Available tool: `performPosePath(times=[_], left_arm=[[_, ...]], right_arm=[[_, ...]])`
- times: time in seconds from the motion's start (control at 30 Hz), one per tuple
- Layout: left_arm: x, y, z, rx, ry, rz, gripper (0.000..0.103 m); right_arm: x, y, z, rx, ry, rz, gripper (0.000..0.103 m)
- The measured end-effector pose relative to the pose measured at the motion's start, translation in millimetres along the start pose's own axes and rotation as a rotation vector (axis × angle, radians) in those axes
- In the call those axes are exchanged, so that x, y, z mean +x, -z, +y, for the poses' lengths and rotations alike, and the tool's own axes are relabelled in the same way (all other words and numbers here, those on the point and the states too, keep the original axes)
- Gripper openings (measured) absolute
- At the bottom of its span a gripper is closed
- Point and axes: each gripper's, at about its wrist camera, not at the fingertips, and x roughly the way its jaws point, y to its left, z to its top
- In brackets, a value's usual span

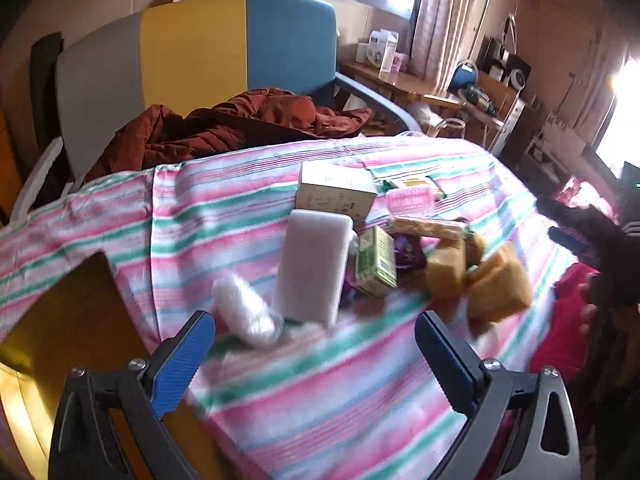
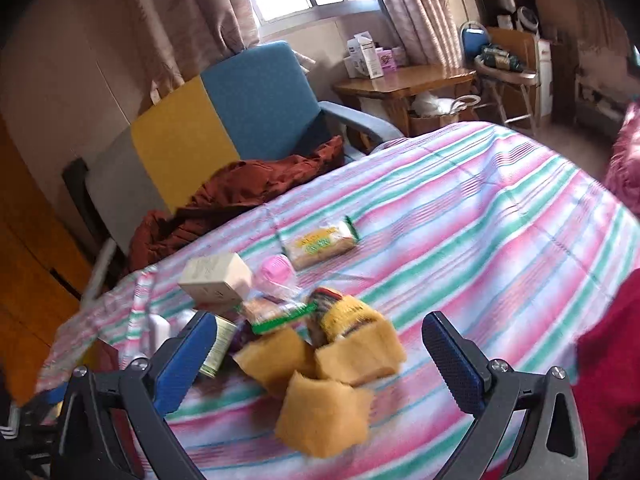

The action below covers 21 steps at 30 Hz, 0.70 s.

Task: Organize objects
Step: 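Reach the left gripper toward the white block in the item pile, then grasp the white block with the left gripper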

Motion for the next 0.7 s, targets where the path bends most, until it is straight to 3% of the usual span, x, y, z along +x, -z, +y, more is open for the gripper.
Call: performPosePath(times=[0.17, 0.3, 0.63, 0.7], left_arm=[[38.9, -20.1, -4.2, 0.054, 0.031, 0.055, 0.101], [73.6, -28.8, 1.2, 0.051, 0.04, 0.12, 0.094], [115.7, -34.5, 8.6, 0.037, 0.129, 0.191, 0.089], [122.5, -32.9, 7.6, 0.035, 0.129, 0.207, 0.078]], right_arm=[[11.6, 3.2, -10.6, 0.036, -0.032, 0.004, 0.103], [14.3, 2.3, -16.4, 0.068, -0.07, 0.006, 0.103], [17.7, 1.9, -13.1, 0.064, -0.135, 0.018, 0.103], [17.4, 1.9, -12.3, 0.056, -0.132, 0.017, 0.103]])
